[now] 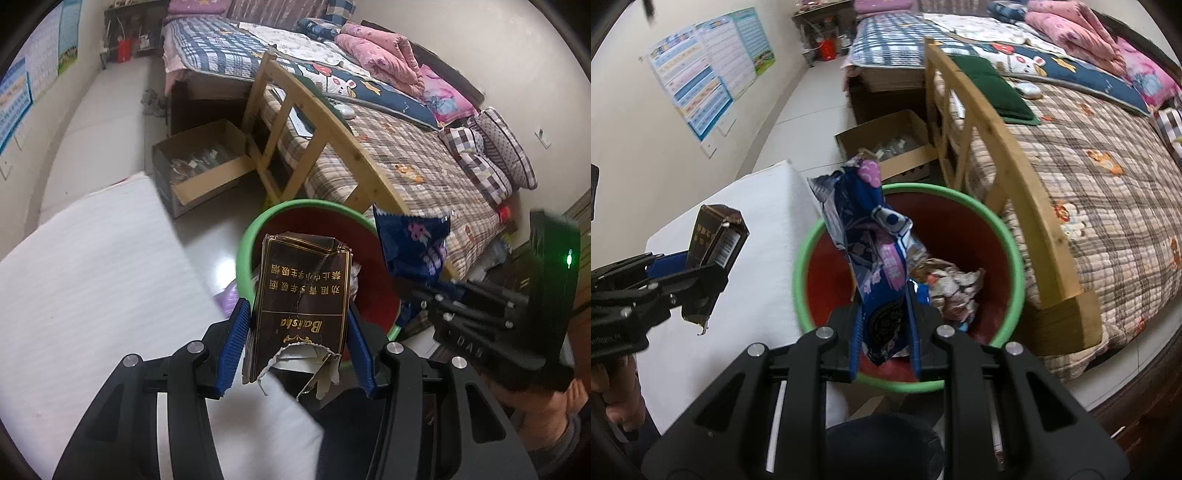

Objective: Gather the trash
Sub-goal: 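Carry the cigarette pack and Oreo wrapper over the bin with both tools, then open both tools to drop the pack and wrapper into the bin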

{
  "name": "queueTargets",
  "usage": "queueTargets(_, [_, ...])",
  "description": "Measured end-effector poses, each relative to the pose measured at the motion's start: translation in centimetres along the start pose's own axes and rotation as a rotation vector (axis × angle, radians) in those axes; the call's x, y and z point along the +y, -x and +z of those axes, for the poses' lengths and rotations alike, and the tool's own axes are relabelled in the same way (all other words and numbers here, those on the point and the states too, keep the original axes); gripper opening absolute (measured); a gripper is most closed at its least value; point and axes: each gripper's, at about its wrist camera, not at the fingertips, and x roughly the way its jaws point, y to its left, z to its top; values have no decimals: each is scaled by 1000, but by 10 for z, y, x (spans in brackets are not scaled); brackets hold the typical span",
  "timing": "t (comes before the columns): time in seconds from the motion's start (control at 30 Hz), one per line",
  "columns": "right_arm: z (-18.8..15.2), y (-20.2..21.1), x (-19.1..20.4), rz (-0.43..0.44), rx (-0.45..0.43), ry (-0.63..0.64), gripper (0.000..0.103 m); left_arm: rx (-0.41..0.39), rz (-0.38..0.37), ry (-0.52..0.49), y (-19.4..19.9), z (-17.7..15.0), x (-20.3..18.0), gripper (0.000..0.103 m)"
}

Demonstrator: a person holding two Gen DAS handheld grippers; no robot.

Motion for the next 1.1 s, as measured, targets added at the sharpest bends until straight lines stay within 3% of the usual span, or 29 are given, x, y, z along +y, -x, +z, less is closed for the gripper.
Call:
queueTargets(0.33, [6, -19, -35, -2, 21, -62, 22, 63, -75, 32, -42, 35, -17, 50])
queueTargets(0.37, [6, -21, -38, -2, 26, -65, 25, 72, -72, 33, -45, 35, -18, 53])
queueTargets(0.43, [6, -21, -41, -8, 19, -77, 37, 77, -76, 41, -49, 35, -18, 72])
queueTargets(0.5, [5, -21, -44, -15, 13, -86, 62, 69, -86, 48, -48, 34, -19, 80])
queueTargets(0.53, [5, -21, -45, -18, 11, -89, 66, 67, -91, 51, -48, 34, -18, 87])
queueTargets(0.67, [3, -19, -42, -29, 9, -75, 78, 43, -91, 86, -41, 31, -10, 95])
queueTargets(0.87, [1, -11, -23, -31, -13, -37, 89, -7, -27, 97, -16, 24, 9, 95])
queueTargets(1.1, [-6, 12, 22, -19, -66, 3, 97, -89, 114, 47, 36, -7, 32, 95])
